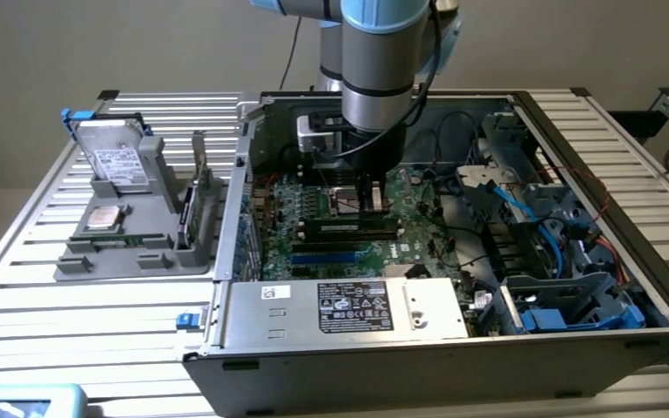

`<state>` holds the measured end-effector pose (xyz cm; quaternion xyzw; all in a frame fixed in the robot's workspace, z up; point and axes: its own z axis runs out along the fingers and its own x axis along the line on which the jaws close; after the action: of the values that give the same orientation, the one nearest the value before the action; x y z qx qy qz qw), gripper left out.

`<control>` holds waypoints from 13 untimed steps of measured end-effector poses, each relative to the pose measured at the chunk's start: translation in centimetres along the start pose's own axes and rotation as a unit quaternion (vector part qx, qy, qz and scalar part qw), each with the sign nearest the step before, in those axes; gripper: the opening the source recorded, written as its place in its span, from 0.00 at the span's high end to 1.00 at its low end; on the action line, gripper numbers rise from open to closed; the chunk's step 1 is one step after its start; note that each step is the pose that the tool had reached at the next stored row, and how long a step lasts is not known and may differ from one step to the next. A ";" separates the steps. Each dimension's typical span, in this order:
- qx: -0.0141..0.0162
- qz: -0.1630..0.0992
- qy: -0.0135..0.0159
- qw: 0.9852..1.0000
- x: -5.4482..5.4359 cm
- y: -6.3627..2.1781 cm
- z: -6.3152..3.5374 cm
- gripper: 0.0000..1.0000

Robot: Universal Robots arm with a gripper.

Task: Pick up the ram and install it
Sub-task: 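Insert the ram into the slot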

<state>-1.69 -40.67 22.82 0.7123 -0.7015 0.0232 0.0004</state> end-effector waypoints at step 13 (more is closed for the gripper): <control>0.002 0.000 0.000 1.000 0.2 0.10 0.02 0.87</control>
<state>-1.79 -40.84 22.80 0.7122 -0.7015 0.0248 -0.0010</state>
